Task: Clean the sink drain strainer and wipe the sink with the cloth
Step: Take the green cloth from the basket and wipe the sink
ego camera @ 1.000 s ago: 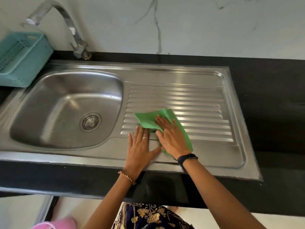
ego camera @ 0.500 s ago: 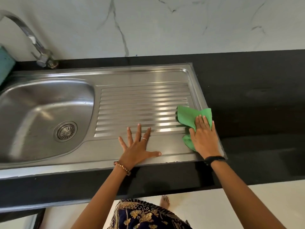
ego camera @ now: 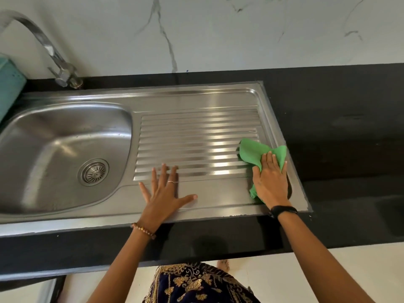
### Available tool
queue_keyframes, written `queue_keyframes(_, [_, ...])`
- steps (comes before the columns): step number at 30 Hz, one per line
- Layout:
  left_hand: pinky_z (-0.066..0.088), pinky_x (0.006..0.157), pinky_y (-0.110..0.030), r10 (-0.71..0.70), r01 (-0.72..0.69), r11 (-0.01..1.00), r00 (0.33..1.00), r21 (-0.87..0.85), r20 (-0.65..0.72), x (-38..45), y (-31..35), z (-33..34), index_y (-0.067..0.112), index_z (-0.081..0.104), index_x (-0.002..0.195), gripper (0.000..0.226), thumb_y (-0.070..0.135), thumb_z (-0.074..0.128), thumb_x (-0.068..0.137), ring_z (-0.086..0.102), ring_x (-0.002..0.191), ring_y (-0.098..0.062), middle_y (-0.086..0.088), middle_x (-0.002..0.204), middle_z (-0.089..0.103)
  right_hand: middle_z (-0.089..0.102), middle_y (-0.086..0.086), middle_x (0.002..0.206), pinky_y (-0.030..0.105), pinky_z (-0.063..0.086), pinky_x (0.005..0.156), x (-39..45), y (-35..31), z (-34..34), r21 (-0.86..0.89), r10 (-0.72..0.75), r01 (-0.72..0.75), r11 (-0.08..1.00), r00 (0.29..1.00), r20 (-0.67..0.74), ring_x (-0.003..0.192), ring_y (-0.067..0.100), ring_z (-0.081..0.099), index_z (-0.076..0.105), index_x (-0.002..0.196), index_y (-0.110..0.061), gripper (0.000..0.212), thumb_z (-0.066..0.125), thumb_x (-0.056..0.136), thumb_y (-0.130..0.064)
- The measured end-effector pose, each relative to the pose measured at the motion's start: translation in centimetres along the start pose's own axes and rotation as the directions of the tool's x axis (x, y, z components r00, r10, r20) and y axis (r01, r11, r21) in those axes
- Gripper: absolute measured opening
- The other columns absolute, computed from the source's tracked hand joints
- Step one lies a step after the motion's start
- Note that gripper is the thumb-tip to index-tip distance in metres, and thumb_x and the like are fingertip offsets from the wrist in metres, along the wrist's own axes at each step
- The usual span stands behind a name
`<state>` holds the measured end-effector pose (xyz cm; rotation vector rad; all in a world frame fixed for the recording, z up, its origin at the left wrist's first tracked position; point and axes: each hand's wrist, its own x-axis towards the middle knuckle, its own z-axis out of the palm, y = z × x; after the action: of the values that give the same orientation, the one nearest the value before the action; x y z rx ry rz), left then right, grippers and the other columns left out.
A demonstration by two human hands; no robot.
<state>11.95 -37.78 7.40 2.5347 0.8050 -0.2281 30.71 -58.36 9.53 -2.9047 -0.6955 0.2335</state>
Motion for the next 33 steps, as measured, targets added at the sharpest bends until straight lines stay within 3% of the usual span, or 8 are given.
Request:
queue_keyframes(4, [-0.022,0.101,-0.056,-0.150,0.151,0.988,0.988,0.035,-0.023,-1.3,-4.1,-1.3,0.027,-0.033,0.131,0.117,0.088,0.030,0.052,-0.034,0.131,-0.020,0.001,0.144,-0.034,0.026,0.013,0.153,0.039,-0.005,0.118,-1.6,-4.4,1.2,0.074,-0.168,0.170,0.983,0.985,-0.039,0.144,0.021,0.018,0.026,0.144,-0.005,0.058,0.019,0.094,-0.034])
queue_keyframes(7, [-0.014,0.105,-0.062,-0.233,0.235,0.968,0.972,0.088,-0.035,-2.3,-6.6,-1.8,0.018,-0.021,0.142,0.125,0.089,0.027,0.051,-0.020,0.141,-0.027,-0.009,0.154,-0.021,0.020,0.010,0.155,0.035,-0.011,0.116,-2.0,-10.3,2.9,0.116,-0.305,0.305,0.945,0.952,-0.019,0.145,0.019,0.014,0.024,0.145,-0.008,0.055,0.027,0.097,-0.033])
queue_keyframes(10, [-0.010,0.107,-0.064,-0.283,0.285,0.956,0.958,0.075,-0.038,-3.1,-7.8,-2.2,0.015,-0.012,0.145,0.125,0.089,0.025,0.051,-0.012,0.144,-0.028,-0.009,0.156,-0.014,0.017,0.010,0.156,0.036,-0.014,0.114,-2.3,-15.8,4.3,0.150,-0.444,0.437,0.887,0.896,0.017,0.146,0.021,0.011,0.021,0.146,-0.008,0.057,0.028,0.097,-0.035])
queue_keyframes(15, [-0.013,0.106,-0.063,-0.332,0.340,0.933,0.940,0.118,-0.077,-3.8,-7.7,-2.6,0.010,-0.007,0.146,0.112,0.079,0.038,0.070,-0.011,0.144,-0.023,-0.009,0.157,-0.007,0.016,0.010,0.157,0.039,-0.011,0.115,-2.3,-23.3,5.9,0.173,-0.630,0.613,0.771,0.774,0.065,0.146,0.021,0.010,0.019,0.146,-0.007,0.058,0.030,0.096,-0.034])
queue_keyframes(22, [-0.018,0.105,-0.061,-0.307,0.318,0.945,0.944,0.083,-0.119,-5.0,-7.9,-3.2,0.017,0.005,0.147,0.100,0.075,0.037,0.073,-0.011,0.144,-0.022,-0.006,0.157,-0.008,0.019,0.000,0.157,0.039,-0.006,0.119,-1.7,-23.2,6.0,0.231,-0.784,0.751,0.619,0.607,0.128,0.145,0.014,0.013,0.025,0.145,-0.016,0.052,0.031,0.096,-0.032])
queue_keyframes(27, [-0.023,0.103,-0.055,-0.214,0.222,0.975,0.963,0.032,-0.161,-4.7,-5.0,-2.4,0.021,0.006,0.147,0.095,0.073,0.038,0.074,-0.014,0.144,-0.018,-0.003,0.158,-0.006,0.026,-0.003,0.155,0.035,-0.003,0.119,-2.6,-19.3,5.0,0.254,-0.743,0.706,0.661,0.664,0.090,0.144,0.012,0.018,0.029,0.144,-0.019,0.050,0.034,0.096,-0.032])
queue_keyframes(33, [-0.024,0.104,-0.047,0.008,-0.005,0.999,0.999,0.052,-0.049,-4.1,3.1,0.6,0.022,-0.016,0.143,0.095,0.074,0.027,0.077,-0.028,0.136,-0.015,-0.001,0.150,-0.029,0.024,-0.004,0.155,0.034,-0.006,0.117,-2.3,-8.2,2.7,0.133,-0.515,0.506,0.852,0.857,0.036,0.144,0.011,0.018,0.028,0.145,-0.019,0.052,0.036,0.095,-0.033])
